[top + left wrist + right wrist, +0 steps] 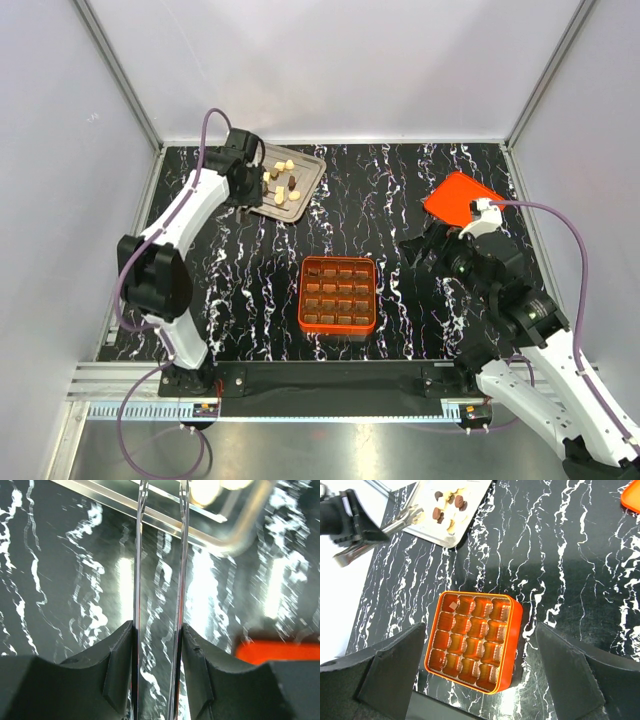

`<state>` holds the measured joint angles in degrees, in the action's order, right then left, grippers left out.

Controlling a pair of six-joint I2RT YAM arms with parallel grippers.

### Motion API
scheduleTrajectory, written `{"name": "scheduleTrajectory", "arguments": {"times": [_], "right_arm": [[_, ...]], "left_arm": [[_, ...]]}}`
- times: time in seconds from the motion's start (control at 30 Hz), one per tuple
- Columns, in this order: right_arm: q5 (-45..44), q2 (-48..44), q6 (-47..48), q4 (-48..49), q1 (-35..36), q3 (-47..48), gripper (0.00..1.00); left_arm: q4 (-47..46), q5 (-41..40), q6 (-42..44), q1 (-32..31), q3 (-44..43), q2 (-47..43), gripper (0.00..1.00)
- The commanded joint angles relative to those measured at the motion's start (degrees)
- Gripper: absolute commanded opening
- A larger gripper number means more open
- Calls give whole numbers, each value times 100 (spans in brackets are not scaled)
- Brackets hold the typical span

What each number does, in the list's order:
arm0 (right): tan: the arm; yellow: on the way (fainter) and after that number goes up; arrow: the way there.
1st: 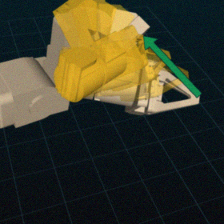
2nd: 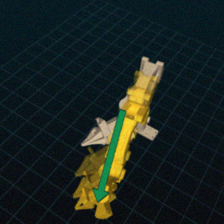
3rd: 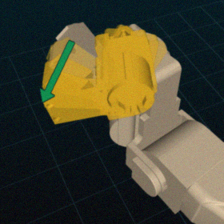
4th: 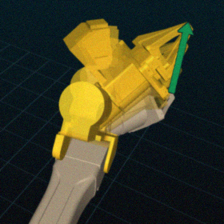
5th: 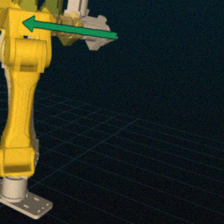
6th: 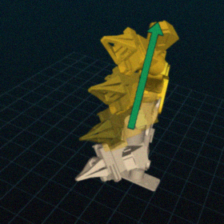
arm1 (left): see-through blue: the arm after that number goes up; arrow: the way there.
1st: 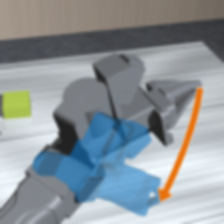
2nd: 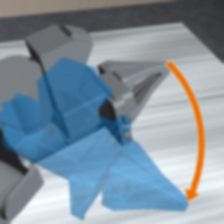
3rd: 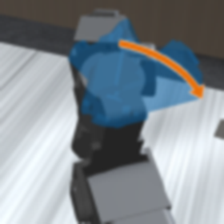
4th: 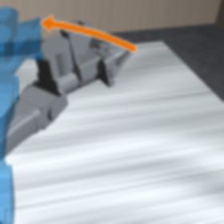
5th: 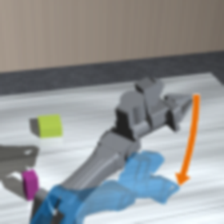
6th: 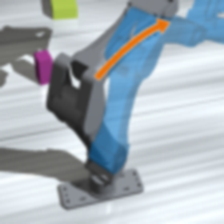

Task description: Pack the chocolate

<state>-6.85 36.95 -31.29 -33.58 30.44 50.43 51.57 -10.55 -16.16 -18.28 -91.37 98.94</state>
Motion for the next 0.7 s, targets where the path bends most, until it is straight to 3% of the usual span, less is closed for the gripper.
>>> {"name": "scheduleTrajectory", "arguments": {"times": [0.0, 0.33, 0.67], "right_arm": [[70, 32, 96, 370, 24, -34, 100], [-62, 163, 299, 528, 15, -78, 100], [-44, 269, 369, 660, 24, -139, 100]], "left_arm": [[-525, -1, 271, 281, -407, 353, 43], [-763, 334, 412, 440, -592, 1127, 44], [-859, 281, 403, 475, -645, 1347, 43]]}}
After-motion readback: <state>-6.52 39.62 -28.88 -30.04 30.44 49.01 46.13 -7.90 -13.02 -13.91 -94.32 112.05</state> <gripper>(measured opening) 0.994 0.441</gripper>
